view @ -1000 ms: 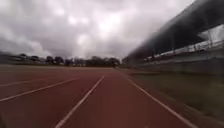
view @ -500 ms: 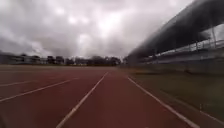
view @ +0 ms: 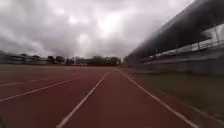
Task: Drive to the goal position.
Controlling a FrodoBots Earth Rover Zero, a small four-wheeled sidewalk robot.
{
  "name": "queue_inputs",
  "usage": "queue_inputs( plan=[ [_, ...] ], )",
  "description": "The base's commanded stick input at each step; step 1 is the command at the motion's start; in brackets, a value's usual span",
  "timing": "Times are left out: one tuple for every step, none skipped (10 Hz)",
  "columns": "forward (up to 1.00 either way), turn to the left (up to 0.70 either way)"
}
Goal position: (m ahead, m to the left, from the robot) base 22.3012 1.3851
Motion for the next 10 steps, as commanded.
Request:
queue_inputs(
  plan=[
    [0.7,0.0],
    [0.7,0.0],
    [0.7,0.0],
    [0.7,0.0],
    [0.7,0.0],
    [0.7,0.0],
    [0.7,0.0],
    [0.7,0.0],
    [0.7,0.0],
    [0.7,0.0]
  ],
)
